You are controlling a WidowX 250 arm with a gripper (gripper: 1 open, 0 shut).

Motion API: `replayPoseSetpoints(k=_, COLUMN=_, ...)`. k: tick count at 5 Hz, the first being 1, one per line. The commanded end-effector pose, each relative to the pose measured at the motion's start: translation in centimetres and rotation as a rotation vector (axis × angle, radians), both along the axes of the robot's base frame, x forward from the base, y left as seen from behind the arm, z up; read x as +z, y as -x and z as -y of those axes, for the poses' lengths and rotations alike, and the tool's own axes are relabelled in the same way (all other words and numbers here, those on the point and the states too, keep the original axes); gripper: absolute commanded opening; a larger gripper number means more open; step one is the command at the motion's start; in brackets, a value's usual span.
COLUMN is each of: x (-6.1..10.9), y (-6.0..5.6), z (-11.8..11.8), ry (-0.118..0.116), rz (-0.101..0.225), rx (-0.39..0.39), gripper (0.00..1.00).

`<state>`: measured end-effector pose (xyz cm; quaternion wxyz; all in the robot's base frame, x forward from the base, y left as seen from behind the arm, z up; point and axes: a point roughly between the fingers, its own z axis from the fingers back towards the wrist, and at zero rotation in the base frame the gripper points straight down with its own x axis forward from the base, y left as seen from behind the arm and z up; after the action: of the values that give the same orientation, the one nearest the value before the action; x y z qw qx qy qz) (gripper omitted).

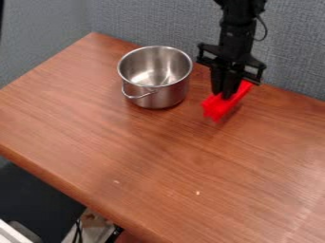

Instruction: Put the red object in the metal pot

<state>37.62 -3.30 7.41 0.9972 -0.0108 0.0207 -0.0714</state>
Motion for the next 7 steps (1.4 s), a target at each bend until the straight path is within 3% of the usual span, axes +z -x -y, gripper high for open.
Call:
replayPoseSetpoints(k=1, x=5.3, y=-0.6, z=-1.0, ry=0.015, rz=0.118, rx=0.030, gripper=0.00)
replayPoseSetpoints(k=3, x=7.4, y=-0.3, z=-2.7, ry=0.005, rz=0.137, rx=0.062, gripper=0.00)
replayPoseSetpoints(k=4, x=8.9, y=-0.1, z=-5.1, ry=-0.007, rz=0.153, rx=0.113, gripper=0.00)
replayPoseSetpoints(k=6, x=8.8, y=-1.0, z=-9.4, ry=-0.050, rz=0.140, rx=0.208, gripper=0.00)
replayPoseSetpoints(k=7, x=7.6, y=-1.6, z=-10.7, ry=-0.075, rz=0.113, rx=0.234, gripper=0.00)
